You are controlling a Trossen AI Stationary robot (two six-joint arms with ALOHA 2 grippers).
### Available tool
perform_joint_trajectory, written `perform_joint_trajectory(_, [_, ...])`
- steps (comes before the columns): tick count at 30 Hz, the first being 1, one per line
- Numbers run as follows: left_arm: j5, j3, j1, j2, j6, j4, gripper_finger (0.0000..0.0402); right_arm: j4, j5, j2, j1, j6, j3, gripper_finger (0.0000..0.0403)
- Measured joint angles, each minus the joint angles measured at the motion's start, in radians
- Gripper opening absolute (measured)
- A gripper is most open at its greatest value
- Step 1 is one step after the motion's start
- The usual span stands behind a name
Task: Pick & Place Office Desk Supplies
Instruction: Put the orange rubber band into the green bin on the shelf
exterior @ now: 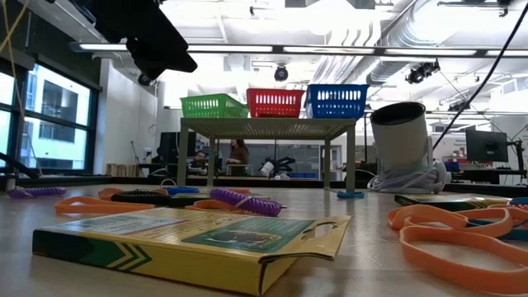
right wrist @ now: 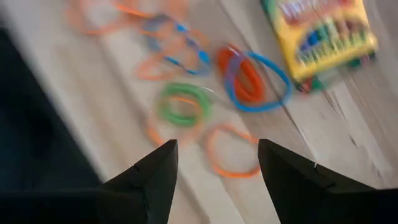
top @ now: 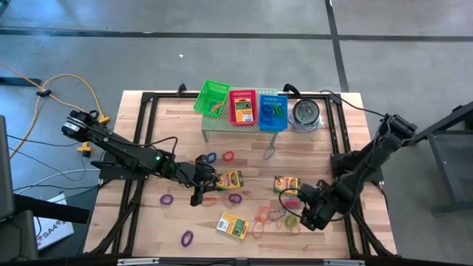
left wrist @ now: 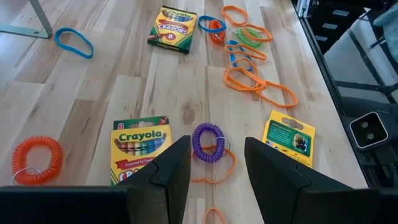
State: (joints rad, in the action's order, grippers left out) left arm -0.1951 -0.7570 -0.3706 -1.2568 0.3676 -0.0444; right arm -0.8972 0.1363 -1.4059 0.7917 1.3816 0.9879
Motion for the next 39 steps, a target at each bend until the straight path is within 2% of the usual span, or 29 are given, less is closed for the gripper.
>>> perform_joint_trajectory(6, [0.0, 0.0, 0.0, 0.0, 0.0, 0.003, 0.0147, 0.088, -0.04, 0.001, 0.0, 0.107, -0.145, 0.0211])
perform_joint_trajectory(10, [0.0, 0.0, 0.0, 0.0, 0.0, 0.004, 0.0147, 0.163, -0.128, -0.013, 0.0, 0.11, -0.207, 0.0211])
perform_joint_trajectory(20, [0.0, 0.0, 0.002, 0.0, 0.0, 0.005, 0.0147, 0.215, -0.113, -0.063, -0.002, 0.106, -0.221, 0.0211])
perform_joint_trajectory(26, [0.0, 0.0, 0.001, 0.0, 0.0, 0.005, 0.0147, 0.223, -0.175, -0.175, -0.006, 0.029, -0.215, 0.0205])
perform_joint_trajectory(33, [0.0, 0.0, 0.001, 0.0, 0.0, 0.009, 0.0147, 0.215, -0.24, -0.235, -0.041, 0.006, -0.212, 0.0168])
perform_joint_trajectory(39, [0.0, 0.0, 0.001, 0.0, 0.005, 0.009, 0.0147, 0.216, -0.267, -0.235, -0.058, -0.012, -0.214, 0.0084])
